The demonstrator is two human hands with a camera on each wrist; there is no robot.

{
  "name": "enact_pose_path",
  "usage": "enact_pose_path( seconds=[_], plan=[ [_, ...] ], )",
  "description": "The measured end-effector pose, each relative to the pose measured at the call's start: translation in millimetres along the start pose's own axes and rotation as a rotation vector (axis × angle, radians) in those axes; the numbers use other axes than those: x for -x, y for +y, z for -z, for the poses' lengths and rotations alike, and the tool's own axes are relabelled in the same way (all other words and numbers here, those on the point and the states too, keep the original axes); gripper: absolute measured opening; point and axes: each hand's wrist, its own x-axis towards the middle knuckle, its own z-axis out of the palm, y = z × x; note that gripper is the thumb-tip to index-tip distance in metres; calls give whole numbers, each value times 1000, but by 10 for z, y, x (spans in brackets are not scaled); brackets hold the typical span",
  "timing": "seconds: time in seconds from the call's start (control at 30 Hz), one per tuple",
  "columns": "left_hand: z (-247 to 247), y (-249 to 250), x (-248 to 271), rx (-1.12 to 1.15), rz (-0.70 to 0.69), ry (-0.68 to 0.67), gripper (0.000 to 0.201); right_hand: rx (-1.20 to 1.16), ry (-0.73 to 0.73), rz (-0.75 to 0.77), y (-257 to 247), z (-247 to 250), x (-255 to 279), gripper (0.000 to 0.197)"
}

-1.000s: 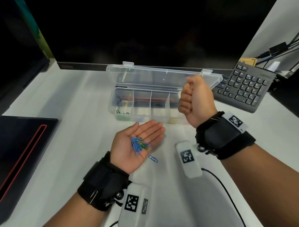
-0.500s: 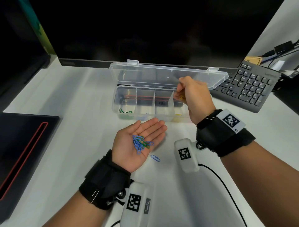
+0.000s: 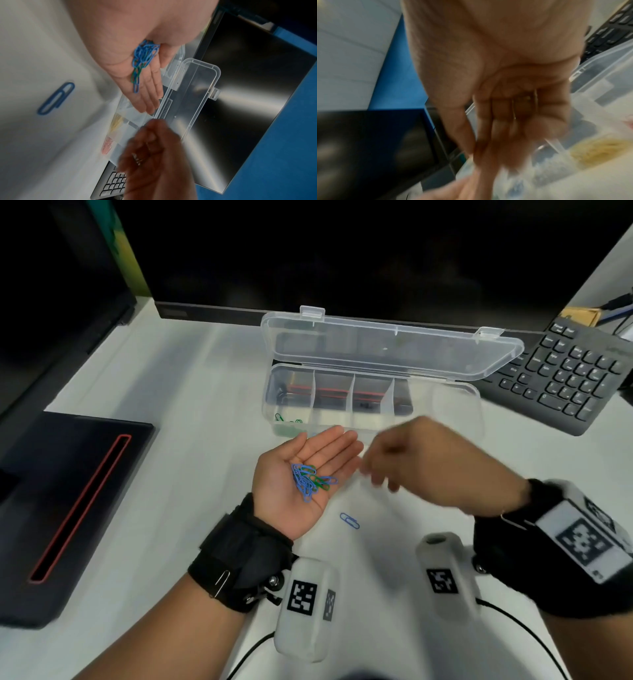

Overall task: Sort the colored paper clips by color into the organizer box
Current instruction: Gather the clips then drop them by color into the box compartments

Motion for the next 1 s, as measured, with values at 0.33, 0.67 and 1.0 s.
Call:
enact_pose_path(
  seconds=[0.33, 0.67, 1.0],
  plan=[
    [26, 31, 10, 37, -47, -23, 48, 695, -140, 64, -155, -387, 3, 28],
    [39, 41, -10, 55, -56, -12, 47, 285, -253, 9, -106, -292, -5, 6],
    [44, -5, -27, 56, -86, 8, 46, -599, 16, -86, -143, -138, 20, 24]
  ],
)
